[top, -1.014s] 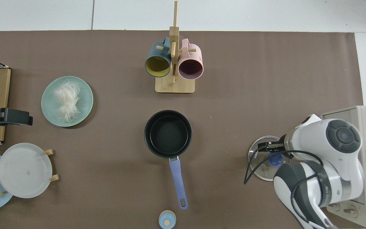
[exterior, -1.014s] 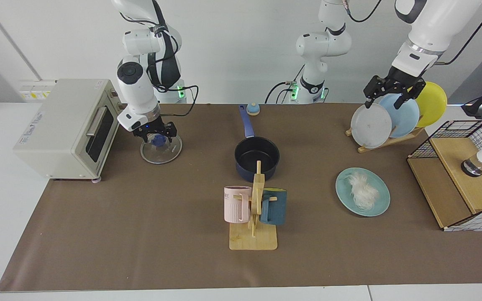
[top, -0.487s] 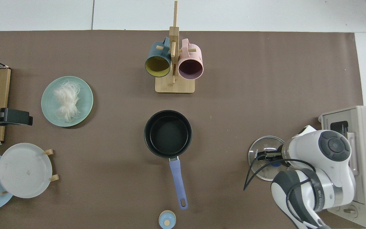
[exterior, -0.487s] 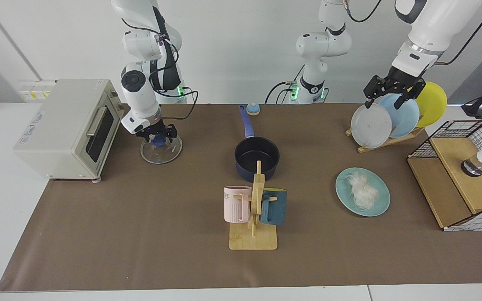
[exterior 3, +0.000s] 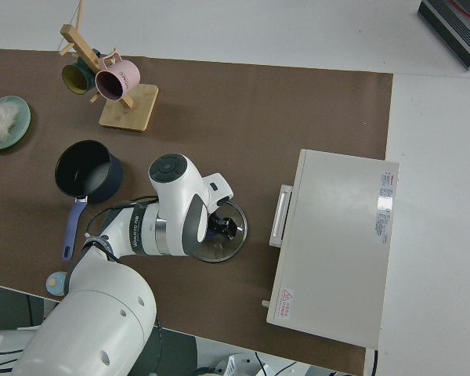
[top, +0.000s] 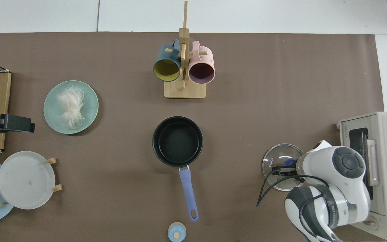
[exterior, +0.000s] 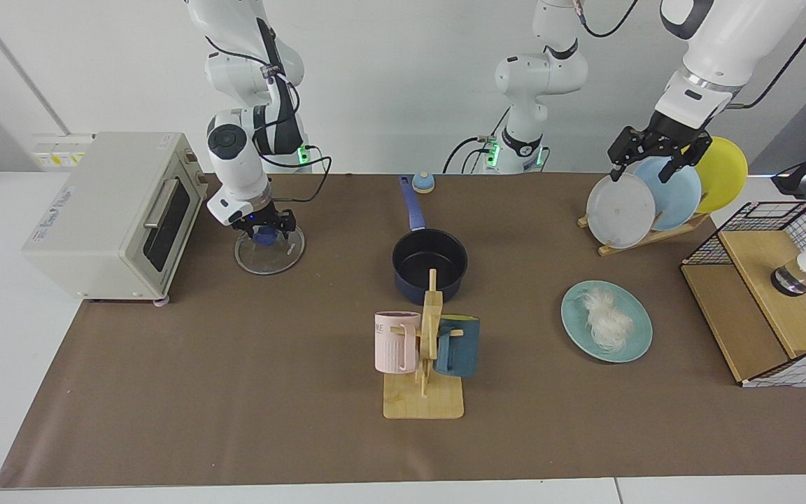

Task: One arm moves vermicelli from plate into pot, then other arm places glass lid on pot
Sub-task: 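Close the right gripper on the lid knob and start lifting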

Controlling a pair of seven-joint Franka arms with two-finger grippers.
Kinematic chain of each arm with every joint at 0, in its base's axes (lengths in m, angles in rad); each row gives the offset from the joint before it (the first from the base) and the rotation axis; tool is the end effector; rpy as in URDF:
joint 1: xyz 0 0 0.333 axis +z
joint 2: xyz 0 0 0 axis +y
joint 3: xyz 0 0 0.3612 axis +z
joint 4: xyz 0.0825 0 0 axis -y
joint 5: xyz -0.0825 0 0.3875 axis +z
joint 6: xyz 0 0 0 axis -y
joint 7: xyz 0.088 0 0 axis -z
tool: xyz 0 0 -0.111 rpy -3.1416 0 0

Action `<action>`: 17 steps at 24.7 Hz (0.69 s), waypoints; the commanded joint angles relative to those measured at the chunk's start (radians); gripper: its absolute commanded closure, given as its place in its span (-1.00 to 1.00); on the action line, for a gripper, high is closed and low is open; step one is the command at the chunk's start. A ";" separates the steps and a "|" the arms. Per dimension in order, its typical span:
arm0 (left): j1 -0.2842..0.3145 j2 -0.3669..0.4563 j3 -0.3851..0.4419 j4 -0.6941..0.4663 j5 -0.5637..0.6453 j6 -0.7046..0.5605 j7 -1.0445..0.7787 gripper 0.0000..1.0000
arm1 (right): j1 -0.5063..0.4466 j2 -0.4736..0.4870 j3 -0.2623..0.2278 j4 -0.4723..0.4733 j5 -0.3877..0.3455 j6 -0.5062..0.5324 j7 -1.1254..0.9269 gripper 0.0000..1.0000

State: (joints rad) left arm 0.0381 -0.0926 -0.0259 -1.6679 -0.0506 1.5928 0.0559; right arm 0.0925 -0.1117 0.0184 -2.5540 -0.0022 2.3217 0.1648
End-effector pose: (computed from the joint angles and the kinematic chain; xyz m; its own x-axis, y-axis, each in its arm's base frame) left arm 0.5266 0.0002 0.6717 0.9989 -0.0424 0.0201 -0.0434 -0.9979 0.0471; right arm 0.4257 0.0473 0.3369 0.9916 -0.0535 -0.1181 -0.0511 -0.9984 0.0232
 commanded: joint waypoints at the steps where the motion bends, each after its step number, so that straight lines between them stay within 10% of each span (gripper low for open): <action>1: -0.010 0.002 0.006 0.016 0.021 -0.011 0.002 -1.00 | -0.023 -0.016 0.009 -0.017 0.008 0.022 0.004 0.55; 6: -0.010 0.002 0.006 0.016 0.021 -0.011 0.002 -1.00 | -0.026 -0.019 0.009 -0.006 0.008 0.016 0.007 1.00; 17: -0.010 0.004 0.006 0.016 0.021 -0.011 0.004 -1.00 | -0.026 -0.025 0.008 0.050 0.008 -0.042 0.007 1.00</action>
State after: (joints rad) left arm 0.0381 -0.0926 -0.0259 -1.6679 -0.0506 1.5928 0.0559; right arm 0.0806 -0.1211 0.0170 -2.5349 -0.0023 2.3179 0.1649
